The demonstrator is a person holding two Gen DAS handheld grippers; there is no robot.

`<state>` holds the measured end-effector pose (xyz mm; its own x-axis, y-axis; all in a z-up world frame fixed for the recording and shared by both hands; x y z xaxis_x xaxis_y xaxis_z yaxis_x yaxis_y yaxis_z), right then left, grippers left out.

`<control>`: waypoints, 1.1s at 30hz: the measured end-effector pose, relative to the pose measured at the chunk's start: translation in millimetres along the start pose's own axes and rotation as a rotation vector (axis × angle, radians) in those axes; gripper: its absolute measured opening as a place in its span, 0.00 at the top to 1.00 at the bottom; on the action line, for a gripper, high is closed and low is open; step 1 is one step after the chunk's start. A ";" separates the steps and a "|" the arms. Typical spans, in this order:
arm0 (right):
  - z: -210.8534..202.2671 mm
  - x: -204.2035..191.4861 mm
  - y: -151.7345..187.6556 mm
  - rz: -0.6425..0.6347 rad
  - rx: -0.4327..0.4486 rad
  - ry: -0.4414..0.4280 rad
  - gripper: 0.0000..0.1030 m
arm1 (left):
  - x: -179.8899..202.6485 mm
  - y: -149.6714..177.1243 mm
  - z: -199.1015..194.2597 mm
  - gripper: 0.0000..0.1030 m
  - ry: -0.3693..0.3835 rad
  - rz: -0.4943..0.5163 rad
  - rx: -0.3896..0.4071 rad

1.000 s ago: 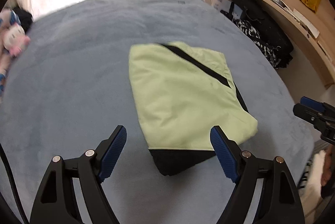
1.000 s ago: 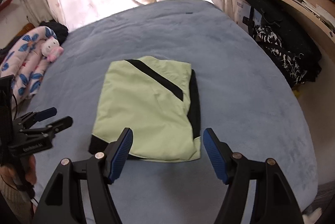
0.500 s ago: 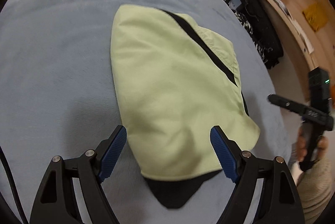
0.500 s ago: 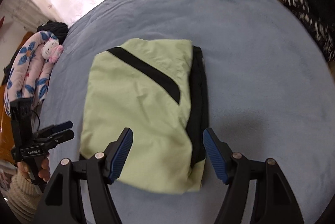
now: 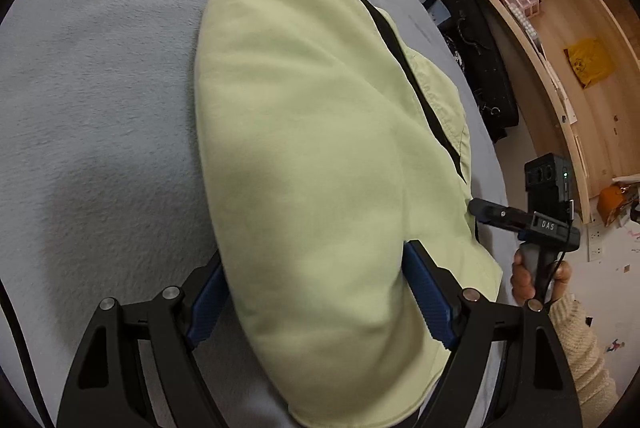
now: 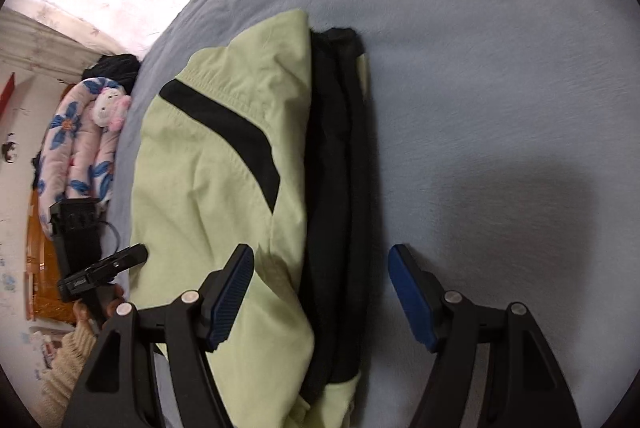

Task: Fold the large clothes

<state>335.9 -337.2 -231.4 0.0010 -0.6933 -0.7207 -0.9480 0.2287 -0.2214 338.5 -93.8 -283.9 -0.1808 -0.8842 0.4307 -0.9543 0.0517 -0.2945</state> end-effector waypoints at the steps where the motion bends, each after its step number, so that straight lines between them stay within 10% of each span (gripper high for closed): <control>1: 2.5 -2.5 -0.2 -0.002 -0.002 -0.021 0.32 | 2.6 -1.1 1.5 0.20 0.003 0.002 0.004; 13: 42.5 -31.4 -7.9 -0.149 -0.015 0.026 0.32 | 10.8 -10.0 12.1 0.16 -0.092 0.027 0.025; 20: 41.5 -27.7 -8.7 -0.176 0.005 0.105 0.58 | 16.2 -13.2 13.8 0.20 -0.201 0.064 0.034; 33: 29.3 -45.0 -2.2 -0.183 0.068 0.207 0.86 | 49.9 -28.5 -9.5 0.68 -0.387 0.161 0.091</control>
Point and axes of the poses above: each gripper's, at about its wrist camera, not at the fingertips, and z roughly the way its jaws point, x to its right, y to its underside, the point moved 10 cm from there along z, roughly the way its jaws point, and after that the axes turned 12 degrees about -y, right-handed, at the moved point
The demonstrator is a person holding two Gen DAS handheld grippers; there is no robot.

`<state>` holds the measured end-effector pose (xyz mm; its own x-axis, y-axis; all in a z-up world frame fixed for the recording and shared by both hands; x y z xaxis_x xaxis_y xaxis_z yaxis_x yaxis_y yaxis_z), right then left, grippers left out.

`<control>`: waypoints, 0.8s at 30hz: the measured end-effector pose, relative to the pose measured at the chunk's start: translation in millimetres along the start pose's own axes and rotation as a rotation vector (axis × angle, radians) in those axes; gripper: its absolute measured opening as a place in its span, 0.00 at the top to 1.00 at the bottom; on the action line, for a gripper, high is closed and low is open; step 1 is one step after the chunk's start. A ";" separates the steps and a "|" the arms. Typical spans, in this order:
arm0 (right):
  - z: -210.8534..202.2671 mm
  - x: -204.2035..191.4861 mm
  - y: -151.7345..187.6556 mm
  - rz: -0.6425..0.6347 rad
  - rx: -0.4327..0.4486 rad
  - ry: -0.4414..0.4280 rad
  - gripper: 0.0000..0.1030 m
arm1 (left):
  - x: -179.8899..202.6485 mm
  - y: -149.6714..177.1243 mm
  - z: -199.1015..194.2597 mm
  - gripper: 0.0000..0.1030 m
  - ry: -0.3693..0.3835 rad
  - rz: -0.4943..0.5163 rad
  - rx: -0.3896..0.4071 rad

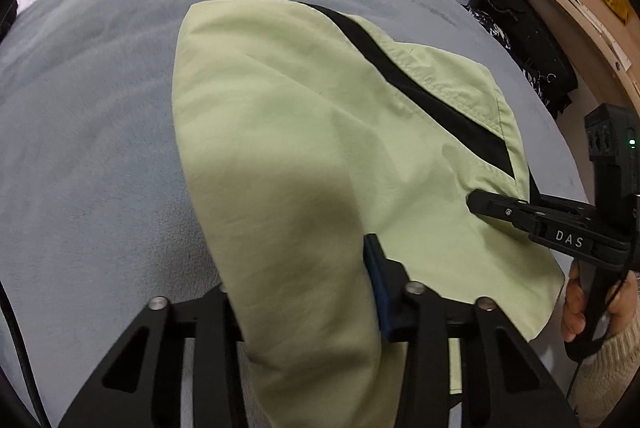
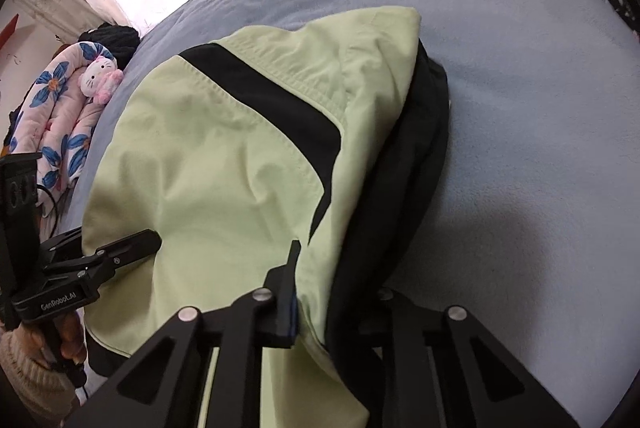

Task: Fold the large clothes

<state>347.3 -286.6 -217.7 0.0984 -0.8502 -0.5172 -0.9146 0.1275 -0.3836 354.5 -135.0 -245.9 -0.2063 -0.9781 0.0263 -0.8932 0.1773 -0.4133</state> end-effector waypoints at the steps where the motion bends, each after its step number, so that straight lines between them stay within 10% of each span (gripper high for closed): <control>1: -5.0 -5.8 0.3 -0.010 0.010 0.012 0.87 | 1.0 -0.3 -5.6 0.70 -0.002 0.002 0.004; 13: -37.0 -135.1 43.4 -0.121 -0.022 -0.002 0.91 | -44.5 38.8 -98.3 0.73 -0.049 0.068 -0.023; 24: 5.0 -308.8 -8.5 -0.259 0.032 -0.159 0.91 | -205.8 16.1 -204.9 0.73 -0.225 0.103 0.054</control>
Point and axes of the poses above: each gripper's, at about its wrist camera, not at the fingertips, and z roughly the way its jaws point, x to its right, y to its underside, the point moved 10 cm from there along z, roughly the way its jaws point, and after that the axes turned 12 degrees about -y, right-handed, at the moved point
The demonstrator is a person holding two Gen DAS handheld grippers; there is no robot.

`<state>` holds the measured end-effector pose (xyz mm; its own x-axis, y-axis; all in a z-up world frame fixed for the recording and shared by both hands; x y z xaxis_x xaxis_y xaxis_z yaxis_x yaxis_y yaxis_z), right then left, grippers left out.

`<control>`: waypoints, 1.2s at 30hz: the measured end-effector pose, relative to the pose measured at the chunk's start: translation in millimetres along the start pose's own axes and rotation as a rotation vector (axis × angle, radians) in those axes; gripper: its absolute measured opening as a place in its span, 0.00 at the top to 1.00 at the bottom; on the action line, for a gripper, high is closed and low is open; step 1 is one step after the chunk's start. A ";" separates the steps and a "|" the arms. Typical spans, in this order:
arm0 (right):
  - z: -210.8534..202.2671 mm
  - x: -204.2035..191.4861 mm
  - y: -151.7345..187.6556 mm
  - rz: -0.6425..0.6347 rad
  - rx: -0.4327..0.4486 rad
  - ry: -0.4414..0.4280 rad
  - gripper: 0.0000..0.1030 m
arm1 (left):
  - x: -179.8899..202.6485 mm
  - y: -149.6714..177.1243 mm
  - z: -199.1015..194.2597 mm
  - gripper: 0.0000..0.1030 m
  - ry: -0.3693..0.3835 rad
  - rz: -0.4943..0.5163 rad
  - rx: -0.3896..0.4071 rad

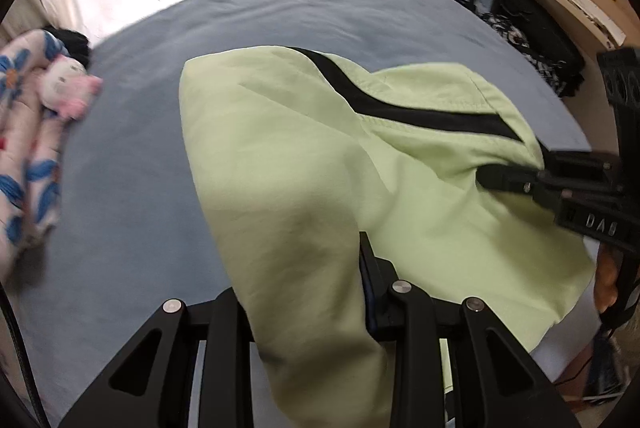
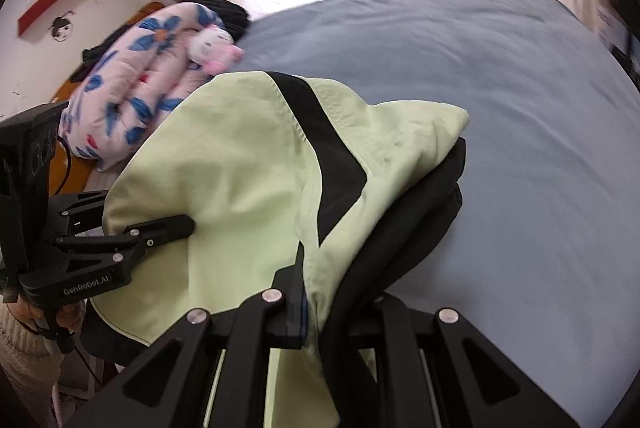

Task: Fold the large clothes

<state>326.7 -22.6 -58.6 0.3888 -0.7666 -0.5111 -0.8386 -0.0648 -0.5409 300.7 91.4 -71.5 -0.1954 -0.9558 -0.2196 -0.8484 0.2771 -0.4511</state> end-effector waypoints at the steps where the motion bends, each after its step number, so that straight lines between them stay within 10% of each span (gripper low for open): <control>1: 8.0 -6.3 -11.9 -0.007 0.008 -0.006 0.91 | -16.0 -8.6 0.6 0.73 -0.014 -0.004 0.004; 13: 148.2 -16.1 -161.3 0.047 0.162 -0.082 0.91 | -192.3 -119.6 103.6 0.72 -0.061 -0.062 0.095; 20: 271.8 79.8 -136.3 0.159 0.057 -0.041 0.88 | -191.1 -102.1 271.0 0.66 -0.033 -0.081 -0.016; 22: 296.0 100.6 -118.9 0.170 0.027 -0.001 0.74 | -194.2 -86.1 311.8 0.44 -0.100 -0.094 -0.018; 27: 301.7 99.5 -114.5 0.106 0.033 -0.030 0.68 | -222.5 -78.6 315.9 0.17 -0.087 -0.198 0.073; 36: 238.5 98.6 -106.8 0.083 0.027 0.047 0.51 | -241.4 -57.8 269.1 0.16 -0.213 -0.182 0.078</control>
Point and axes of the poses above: each gripper's, at about its wrist camera, not at the fingertips, and z roughly the way its jaws point, x to its right, y to its underside, the point moved 10 cm from there along z, roughly the way its jaws point, and after that the axes turned 12 degrees about -y, right-handed, at the moved point
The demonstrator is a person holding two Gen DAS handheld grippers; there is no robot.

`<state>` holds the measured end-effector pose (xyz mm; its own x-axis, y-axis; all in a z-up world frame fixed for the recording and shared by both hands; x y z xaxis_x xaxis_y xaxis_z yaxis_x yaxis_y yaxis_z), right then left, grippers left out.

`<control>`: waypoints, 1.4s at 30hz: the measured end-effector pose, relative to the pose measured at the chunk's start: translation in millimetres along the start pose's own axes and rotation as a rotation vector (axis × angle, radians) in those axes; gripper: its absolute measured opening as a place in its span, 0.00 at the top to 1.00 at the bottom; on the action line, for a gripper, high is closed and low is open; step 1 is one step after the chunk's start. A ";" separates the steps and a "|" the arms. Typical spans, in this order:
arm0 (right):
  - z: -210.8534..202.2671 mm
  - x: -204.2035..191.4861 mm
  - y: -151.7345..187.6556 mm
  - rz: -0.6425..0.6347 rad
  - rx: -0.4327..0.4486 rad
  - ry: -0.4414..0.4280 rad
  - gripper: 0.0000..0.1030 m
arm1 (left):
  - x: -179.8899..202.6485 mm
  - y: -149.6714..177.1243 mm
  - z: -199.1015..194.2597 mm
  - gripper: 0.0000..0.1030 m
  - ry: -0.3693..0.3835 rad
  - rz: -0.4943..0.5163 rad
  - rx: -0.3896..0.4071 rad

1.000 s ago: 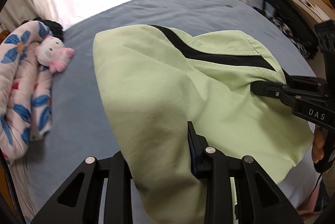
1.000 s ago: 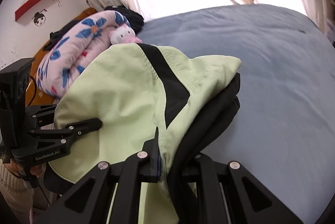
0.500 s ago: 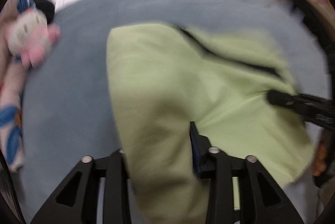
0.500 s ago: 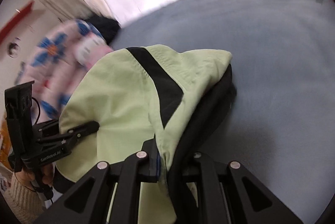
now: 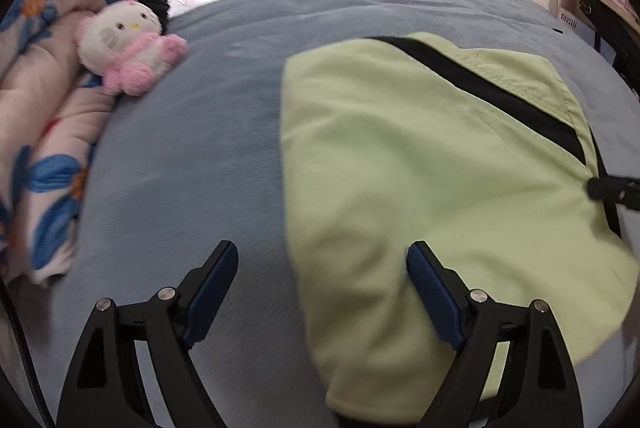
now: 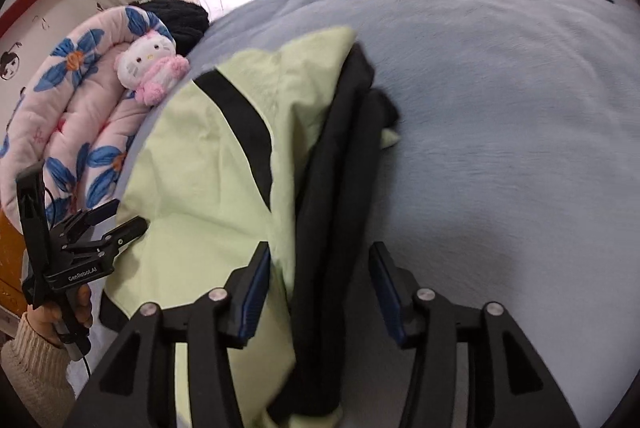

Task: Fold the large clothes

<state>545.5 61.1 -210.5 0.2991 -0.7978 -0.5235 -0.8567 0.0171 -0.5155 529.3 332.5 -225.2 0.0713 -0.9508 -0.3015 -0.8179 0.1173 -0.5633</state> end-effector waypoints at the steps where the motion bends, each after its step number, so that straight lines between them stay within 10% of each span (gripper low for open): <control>1: -7.2 -0.8 0.7 -0.007 0.011 0.014 0.51 | -2.3 1.6 -7.4 0.16 0.005 -0.002 0.009; 7: -41.5 -26.6 13.1 -0.044 0.085 0.112 0.51 | 1.7 22.6 -53.2 0.16 0.046 -0.120 0.000; 14: -14.1 -93.5 45.9 -0.101 0.039 0.035 0.52 | 32.8 52.0 -65.4 0.23 0.106 -0.240 -0.049; 17: 6.5 -79.3 62.3 -0.108 -0.014 0.106 0.63 | 36.7 75.4 -42.9 0.26 0.007 -0.201 -0.122; 21: 2.2 -48.8 72.7 -0.071 -0.024 0.128 1.00 | 34.5 88.3 -34.2 0.25 0.056 -0.245 -0.142; 31: -71.9 -63.8 85.5 -0.113 -0.009 0.139 0.87 | 44.9 90.8 -97.0 0.25 0.038 -0.216 -0.125; 42: -224.9 -113.3 93.0 -0.160 0.119 0.148 0.61 | 46.1 85.5 -258.0 0.24 0.007 -0.201 -0.021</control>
<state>337.4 17.5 -46.6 0.3542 -0.8757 -0.3282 -0.7454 -0.0524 -0.6646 315.3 224.8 -88.7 0.2305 -0.9565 -0.1787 -0.7994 -0.0814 -0.5952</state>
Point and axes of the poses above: each gripper's, at about its wrist camera, not at the fingertips, and z roughly the way its jaws point, x to its right, y to its underside, the point moved 10 cm from there along z, roughly the way its jaws point, and after that the axes turned 12 degrees about -y, right-handed, at the moved point
